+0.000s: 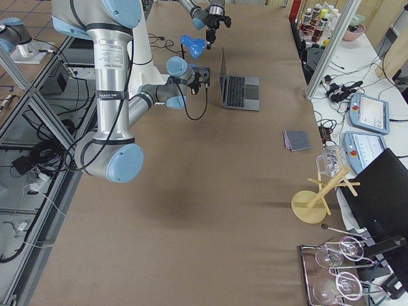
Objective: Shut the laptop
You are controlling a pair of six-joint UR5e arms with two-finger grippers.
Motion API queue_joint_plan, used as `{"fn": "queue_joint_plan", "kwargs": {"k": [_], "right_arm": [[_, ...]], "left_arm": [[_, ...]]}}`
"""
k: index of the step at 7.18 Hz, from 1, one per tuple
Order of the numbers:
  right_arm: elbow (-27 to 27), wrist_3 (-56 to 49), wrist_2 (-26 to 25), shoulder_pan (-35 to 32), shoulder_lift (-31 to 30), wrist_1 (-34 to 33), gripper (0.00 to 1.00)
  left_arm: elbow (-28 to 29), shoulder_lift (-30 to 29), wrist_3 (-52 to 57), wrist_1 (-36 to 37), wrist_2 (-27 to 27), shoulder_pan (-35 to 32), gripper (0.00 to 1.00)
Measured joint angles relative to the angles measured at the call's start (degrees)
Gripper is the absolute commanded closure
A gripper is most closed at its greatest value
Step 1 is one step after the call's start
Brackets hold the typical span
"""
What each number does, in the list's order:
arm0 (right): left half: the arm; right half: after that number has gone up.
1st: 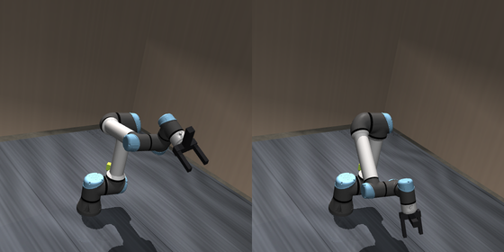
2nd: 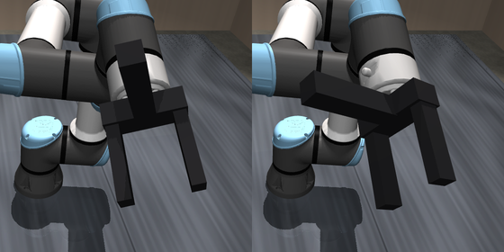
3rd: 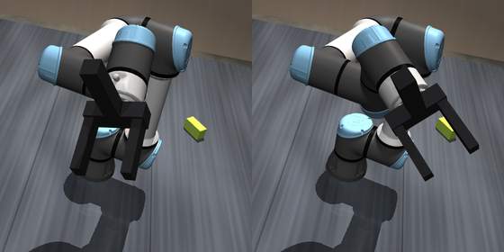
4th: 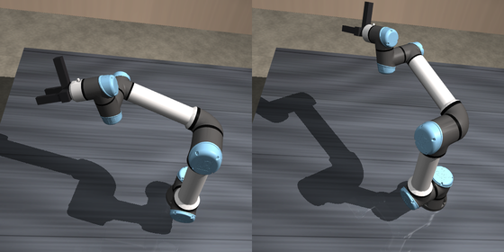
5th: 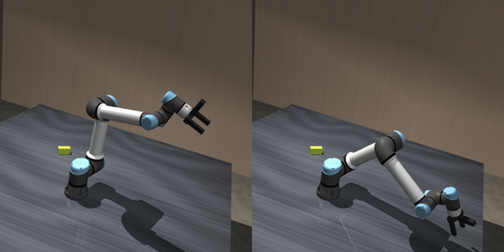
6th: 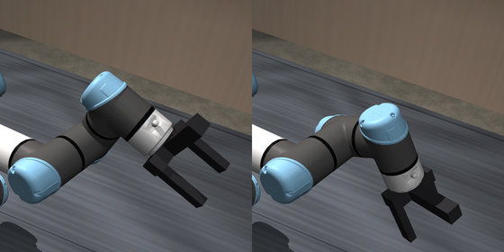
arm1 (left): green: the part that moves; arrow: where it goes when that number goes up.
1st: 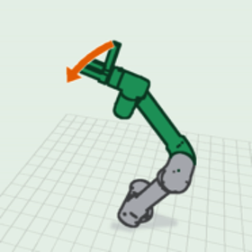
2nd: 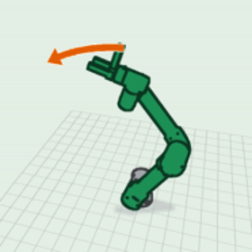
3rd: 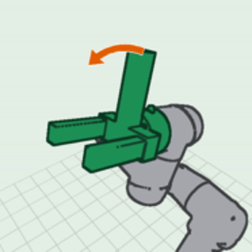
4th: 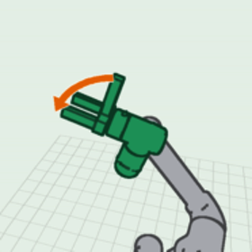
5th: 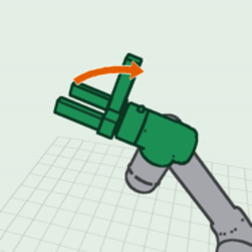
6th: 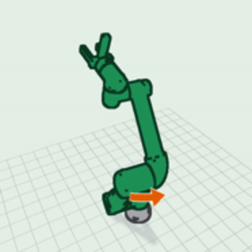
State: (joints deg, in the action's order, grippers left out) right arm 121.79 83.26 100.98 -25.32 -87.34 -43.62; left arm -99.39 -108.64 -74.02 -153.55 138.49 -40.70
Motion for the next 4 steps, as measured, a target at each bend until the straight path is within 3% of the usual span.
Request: {"fn": "queue_joint_plan", "kwargs": {"k": [4], "right_arm": [[-0.94,2.09,-0.41,-1.23,7.66,-8.48,1.00]], "left_arm": [[1.00,-0.93,-0.51,0.27,-1.02,0.31,1.00]]}}
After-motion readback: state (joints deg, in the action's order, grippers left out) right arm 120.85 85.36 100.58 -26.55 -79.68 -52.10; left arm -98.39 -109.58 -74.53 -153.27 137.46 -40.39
